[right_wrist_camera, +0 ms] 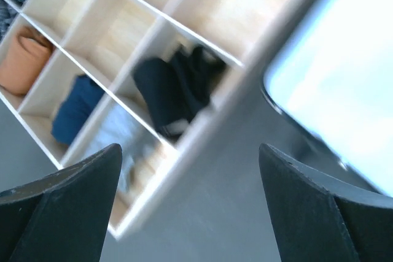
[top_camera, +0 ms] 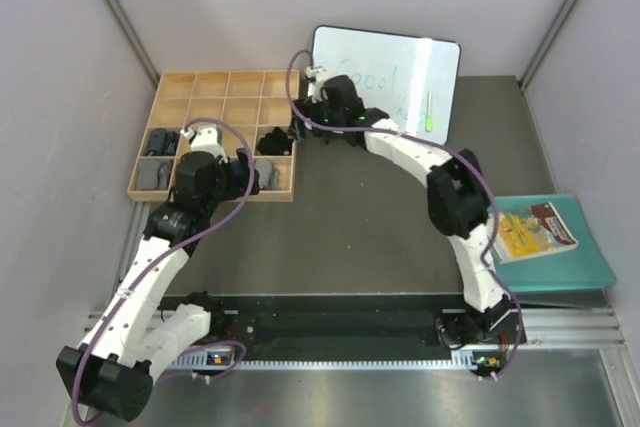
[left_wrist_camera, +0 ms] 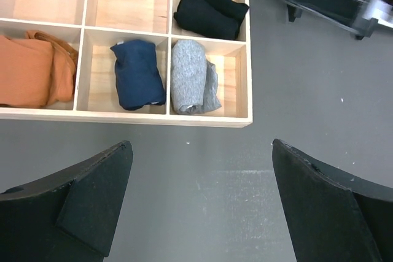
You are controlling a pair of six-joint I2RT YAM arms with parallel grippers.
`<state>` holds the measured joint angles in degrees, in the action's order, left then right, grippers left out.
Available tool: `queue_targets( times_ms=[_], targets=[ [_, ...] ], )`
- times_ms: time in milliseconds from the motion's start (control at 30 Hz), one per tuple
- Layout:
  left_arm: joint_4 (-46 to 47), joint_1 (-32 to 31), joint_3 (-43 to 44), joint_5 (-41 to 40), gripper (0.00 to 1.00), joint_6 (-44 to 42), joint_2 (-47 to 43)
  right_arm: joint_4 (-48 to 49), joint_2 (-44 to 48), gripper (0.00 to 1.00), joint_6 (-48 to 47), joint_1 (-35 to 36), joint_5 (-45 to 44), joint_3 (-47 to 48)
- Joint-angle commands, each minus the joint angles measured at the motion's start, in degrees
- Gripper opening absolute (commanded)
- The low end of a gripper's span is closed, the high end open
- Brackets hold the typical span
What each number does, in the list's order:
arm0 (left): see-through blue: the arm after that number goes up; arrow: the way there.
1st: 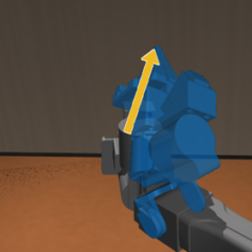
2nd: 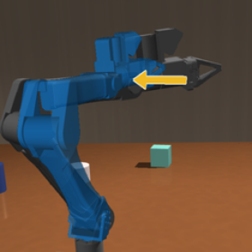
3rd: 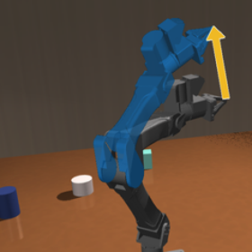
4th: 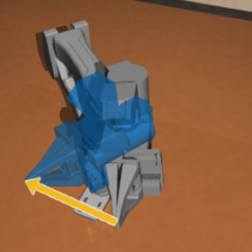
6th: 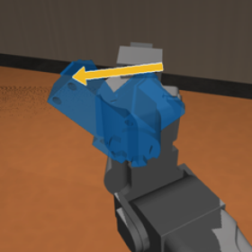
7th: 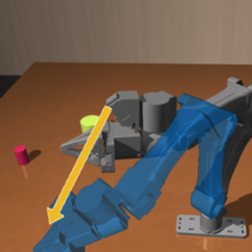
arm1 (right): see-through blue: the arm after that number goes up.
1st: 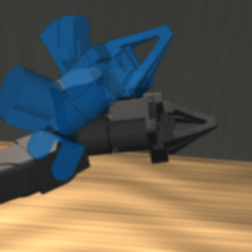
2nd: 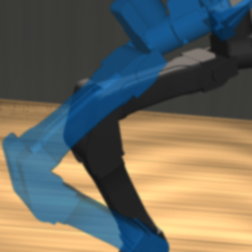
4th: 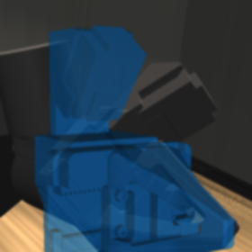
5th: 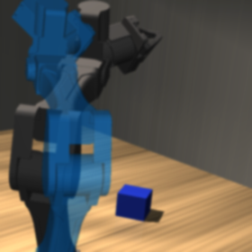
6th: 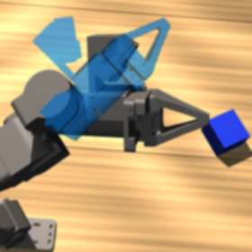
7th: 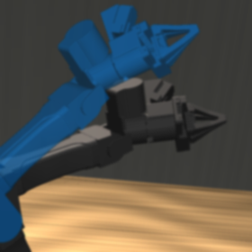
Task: Roll the underwear
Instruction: Reset both arms
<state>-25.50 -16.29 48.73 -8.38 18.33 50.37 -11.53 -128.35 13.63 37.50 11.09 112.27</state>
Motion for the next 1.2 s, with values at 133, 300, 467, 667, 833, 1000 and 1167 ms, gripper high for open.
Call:
queue_targets(
  times_ms=[133,300,467,667,833,1000,1167],
  targets=[
    [5.46,5.12,-0.92,10.12,0.99,1.88,-0.10,7.49,31.64,0.90,3.78,-6.99,-10.82,-38.81],
    [5.63,6.45,-0.83,10.67,0.99,0.93,-0.36,0.91,51.30,0.91,3.51,-8.14,-19.51,-53.27],
    [5.63,6.45,-1.44,9.00,0.99,-1.45,-2.03,-6.21,69.44,0.91,4.56,-8.32,-27.16,-64.88],
    [5.54,6.45,-1.09,8.91,0.99,-2.07,-1.77,-11.05,88.61,0.91,4.83,-8.23,-33.67,-72.01],
    [5.98,6.45,-1.44,10.14,0.99,-1.89,-1.76,-12.46,94.07,0.91,4.83,-8.23,-34.82,-74.82],
    [6.33,6.45,-1.80,9.88,0.99,-2.24,-2.38,-12.29,94.26,0.91,4.92,-8.23,-35.26,-75.01],
    [6.16,6.45,-1.97,9.70,0.99,-2.24,-2.38,-12.03,93.81,0.91,4.74,-8.23,-35.09,-74.91]
  ],
)
